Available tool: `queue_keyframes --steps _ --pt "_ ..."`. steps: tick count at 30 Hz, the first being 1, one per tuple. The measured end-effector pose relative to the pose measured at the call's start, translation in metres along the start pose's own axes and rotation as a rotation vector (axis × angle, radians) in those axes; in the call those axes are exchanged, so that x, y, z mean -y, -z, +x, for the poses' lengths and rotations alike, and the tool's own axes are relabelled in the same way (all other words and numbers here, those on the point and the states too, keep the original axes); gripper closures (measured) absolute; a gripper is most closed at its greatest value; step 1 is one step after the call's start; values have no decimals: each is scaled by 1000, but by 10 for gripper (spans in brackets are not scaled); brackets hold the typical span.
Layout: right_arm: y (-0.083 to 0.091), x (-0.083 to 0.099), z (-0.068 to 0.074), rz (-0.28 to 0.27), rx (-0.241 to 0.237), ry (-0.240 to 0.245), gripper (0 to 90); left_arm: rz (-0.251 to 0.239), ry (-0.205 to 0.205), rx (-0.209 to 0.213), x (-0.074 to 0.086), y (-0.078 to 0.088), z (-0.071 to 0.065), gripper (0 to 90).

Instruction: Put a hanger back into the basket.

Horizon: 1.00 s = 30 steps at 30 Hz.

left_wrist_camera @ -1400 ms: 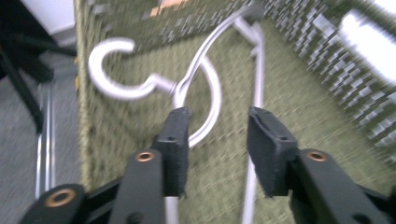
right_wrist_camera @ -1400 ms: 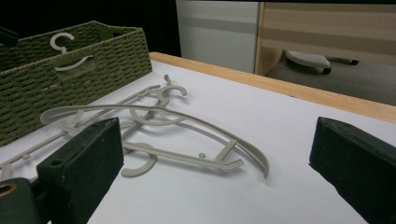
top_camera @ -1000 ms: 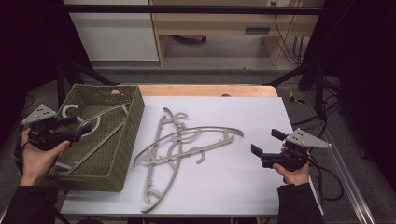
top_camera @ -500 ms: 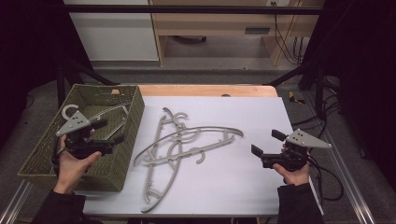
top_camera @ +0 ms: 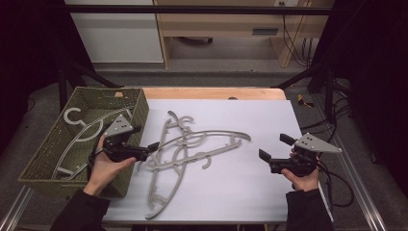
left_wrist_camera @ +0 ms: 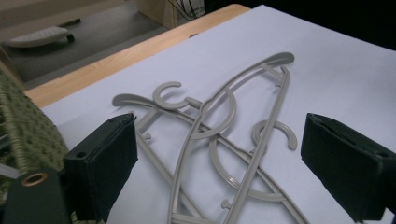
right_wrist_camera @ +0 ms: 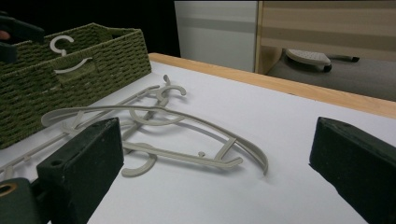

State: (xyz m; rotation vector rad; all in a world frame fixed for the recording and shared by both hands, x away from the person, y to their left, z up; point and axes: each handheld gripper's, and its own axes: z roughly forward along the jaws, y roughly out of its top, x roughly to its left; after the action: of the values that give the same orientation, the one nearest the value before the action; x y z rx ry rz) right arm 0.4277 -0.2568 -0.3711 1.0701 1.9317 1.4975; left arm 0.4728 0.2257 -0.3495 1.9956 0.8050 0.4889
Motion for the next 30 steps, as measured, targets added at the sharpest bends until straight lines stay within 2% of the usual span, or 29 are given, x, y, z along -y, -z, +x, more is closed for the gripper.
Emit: queue_keyframes --steps 2,4,9,16,23,26,28,30 --pt "0 0 0 1 -2 3 30 28 -20 -5 -2 -11 -4 105" --pt "-1 0 0 5 1 2 29 38 -19 0 -2 -19 -6 108" --pt "0 0 1 2 -6 1 30 84 -44 -28 -2 -41 -12 130" --pt "-1 1 1 4 -8 0 30 136 -15 -57 3 -61 -9 184" --pt "-2 1 1 8 -10 5 30 147 9 -86 5 -75 -2 226" --pt "-2 1 1 8 -9 6 29 159 5 -91 5 -80 -9 225" --pt "-2 1 1 5 -7 4 30 179 -45 -115 3 -83 -16 222" --pt "-1 1 1 7 -8 4 30 170 -19 -84 1 -89 -20 228"
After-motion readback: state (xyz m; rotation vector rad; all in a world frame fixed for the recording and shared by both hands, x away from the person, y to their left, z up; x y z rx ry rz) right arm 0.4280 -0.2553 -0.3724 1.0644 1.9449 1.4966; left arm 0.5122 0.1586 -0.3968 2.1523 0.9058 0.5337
